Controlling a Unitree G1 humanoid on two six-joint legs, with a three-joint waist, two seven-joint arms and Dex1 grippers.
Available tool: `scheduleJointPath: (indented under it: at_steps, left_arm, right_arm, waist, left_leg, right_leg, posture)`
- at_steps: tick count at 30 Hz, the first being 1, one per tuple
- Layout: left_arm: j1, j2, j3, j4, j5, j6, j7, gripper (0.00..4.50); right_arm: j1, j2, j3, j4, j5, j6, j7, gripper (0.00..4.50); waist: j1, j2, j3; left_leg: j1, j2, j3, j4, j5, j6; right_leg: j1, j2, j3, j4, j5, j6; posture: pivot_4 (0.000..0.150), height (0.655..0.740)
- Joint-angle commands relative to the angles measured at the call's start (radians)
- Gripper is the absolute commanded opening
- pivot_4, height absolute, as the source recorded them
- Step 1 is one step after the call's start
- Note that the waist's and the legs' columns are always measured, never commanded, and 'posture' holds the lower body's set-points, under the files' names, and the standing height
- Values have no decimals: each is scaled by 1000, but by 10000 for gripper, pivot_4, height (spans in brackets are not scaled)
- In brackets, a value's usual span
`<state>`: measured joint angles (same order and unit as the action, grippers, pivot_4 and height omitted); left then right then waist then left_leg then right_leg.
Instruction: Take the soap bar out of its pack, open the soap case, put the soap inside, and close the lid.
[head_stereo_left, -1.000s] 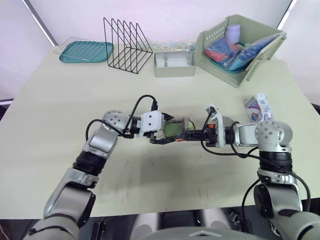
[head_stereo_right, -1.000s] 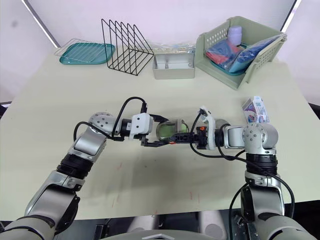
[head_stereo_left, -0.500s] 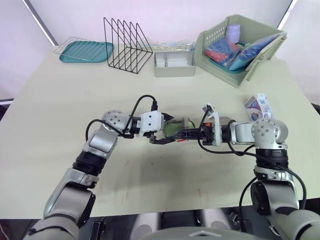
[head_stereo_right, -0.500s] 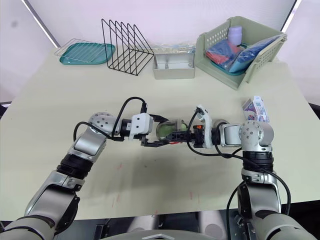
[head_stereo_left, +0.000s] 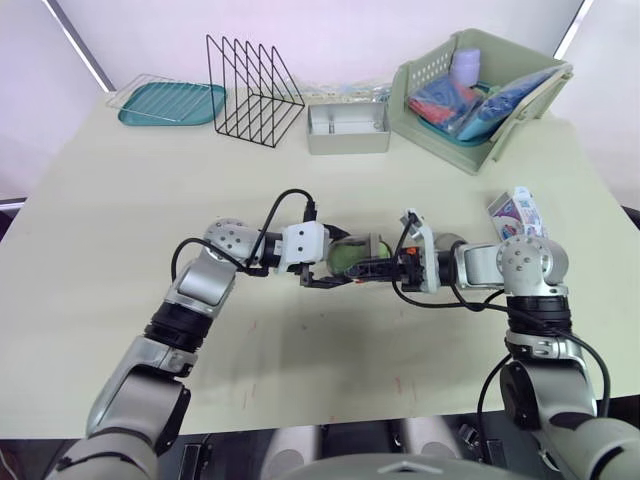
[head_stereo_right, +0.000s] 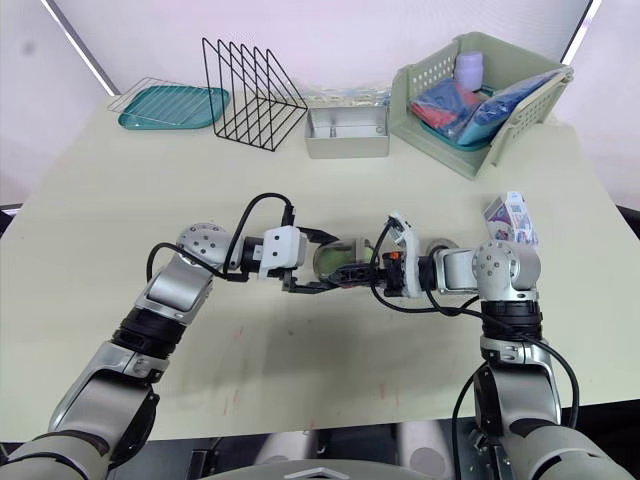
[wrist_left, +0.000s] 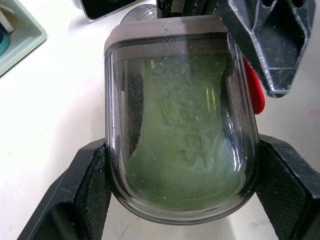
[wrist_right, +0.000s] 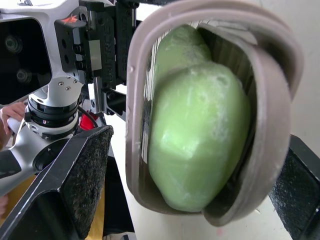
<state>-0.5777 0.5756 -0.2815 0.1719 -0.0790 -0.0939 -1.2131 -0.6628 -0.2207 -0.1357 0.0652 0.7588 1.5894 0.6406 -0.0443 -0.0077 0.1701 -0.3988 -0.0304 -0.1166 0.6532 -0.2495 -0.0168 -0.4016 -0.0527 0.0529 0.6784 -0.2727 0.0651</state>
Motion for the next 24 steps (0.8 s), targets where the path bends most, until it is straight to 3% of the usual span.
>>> scheduleJointPath:
  at_steps: [1,11,14,17,18,24]
  left_arm:
    - [1,6,24,-41,-15,-6,9,34368]
    - [-3,2,21,-35,-8,-14,13,34368]
    - [-5,0,20,-38,-9,-11,13,34368]
    - [-3,1,19,-39,-8,-14,13,34368]
    - [-3,2,18,-38,-8,-16,13,34368]
    - [3,2,17,-44,-8,-19,16,34368]
  right_arm:
    - [-23,-7,-5,-5,25,-6,13,44426]
    - [-29,-19,3,12,23,-9,15,44426]
    - [-33,-18,-1,22,21,-6,13,36178]
    - [-38,-19,0,32,16,-14,11,22143]
    - [-40,-21,2,36,14,-17,12,20299]
    - [-44,-28,6,50,15,-26,16,20314]
  waist:
    - [0,0,0]
    - [0,0,0]
    - [0,0,0]
    - [0,0,0]
    - [0,0,0]
    - [0,0,0]
  left_leg:
    - [0,0,0,0,0,0]
    - [0,0,0,0,0,0]
    - [0,0,0,0,0,0]
    - [0,0,0,0,0,0]
    - [0,0,0,0,0,0]
    - [0,0,0,0,0,0]
  right_leg:
    - [0,0,0,0,0,0]
    - [0,0,0,0,0,0]
    - [0,0,0,0,0,0]
    - [0,0,0,0,0,0]
    - [0,0,0,0,0,0]
    - [0,0,0,0,0,0]
  posture:
    - [1500,7400]
    - [1500,7400]
    - [1500,7400]
    - [1500,7400]
    - [1500,7400]
    - [1500,7400]
